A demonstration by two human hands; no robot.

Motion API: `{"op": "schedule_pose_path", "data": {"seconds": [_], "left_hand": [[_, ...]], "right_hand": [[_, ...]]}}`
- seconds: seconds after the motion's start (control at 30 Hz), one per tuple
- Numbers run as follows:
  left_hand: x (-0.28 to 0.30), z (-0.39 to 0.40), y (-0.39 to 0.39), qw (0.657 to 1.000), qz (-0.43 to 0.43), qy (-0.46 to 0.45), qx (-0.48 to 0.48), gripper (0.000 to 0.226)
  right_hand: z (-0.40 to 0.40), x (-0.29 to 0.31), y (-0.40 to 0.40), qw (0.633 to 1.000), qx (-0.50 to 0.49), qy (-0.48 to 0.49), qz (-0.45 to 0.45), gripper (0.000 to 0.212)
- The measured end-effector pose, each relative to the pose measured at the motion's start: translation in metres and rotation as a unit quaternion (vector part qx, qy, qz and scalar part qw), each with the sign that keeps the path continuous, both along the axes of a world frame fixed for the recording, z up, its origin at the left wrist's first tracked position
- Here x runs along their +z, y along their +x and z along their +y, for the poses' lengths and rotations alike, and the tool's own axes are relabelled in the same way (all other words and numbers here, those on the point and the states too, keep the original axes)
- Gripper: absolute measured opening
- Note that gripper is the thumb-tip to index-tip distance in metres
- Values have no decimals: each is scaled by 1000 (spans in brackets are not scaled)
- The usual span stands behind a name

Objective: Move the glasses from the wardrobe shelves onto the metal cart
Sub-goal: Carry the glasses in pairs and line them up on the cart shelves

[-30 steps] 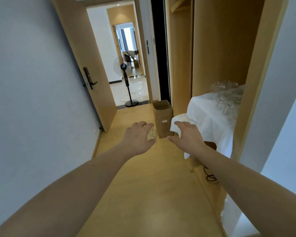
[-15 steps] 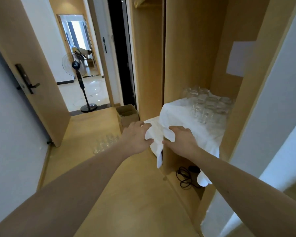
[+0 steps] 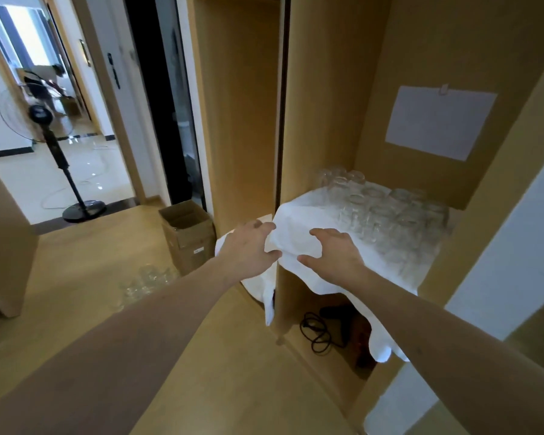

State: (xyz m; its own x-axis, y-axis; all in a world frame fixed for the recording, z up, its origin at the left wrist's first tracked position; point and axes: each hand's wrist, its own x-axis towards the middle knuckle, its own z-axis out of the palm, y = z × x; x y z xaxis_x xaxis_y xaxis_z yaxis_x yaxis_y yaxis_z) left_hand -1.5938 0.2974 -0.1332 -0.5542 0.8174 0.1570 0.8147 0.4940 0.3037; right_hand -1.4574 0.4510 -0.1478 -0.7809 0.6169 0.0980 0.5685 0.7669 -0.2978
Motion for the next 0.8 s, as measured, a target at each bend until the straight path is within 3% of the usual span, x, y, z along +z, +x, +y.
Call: {"op": "schedule_pose_path", "data": {"seconds": [0.27, 0.57, 0.8], "left_hand": [[-15, 54, -40, 999, -23, 7, -47, 63], [11, 158, -97, 995, 63, -29, -67, 61], [31, 243, -116, 991, 76, -39, -101, 57]], "right_hand": [[50, -4, -43, 999, -34, -3, -18, 75], [147, 5, -102, 996, -49, -30, 64, 74], [228, 9, -112, 988, -75, -62, 118, 69]]}}
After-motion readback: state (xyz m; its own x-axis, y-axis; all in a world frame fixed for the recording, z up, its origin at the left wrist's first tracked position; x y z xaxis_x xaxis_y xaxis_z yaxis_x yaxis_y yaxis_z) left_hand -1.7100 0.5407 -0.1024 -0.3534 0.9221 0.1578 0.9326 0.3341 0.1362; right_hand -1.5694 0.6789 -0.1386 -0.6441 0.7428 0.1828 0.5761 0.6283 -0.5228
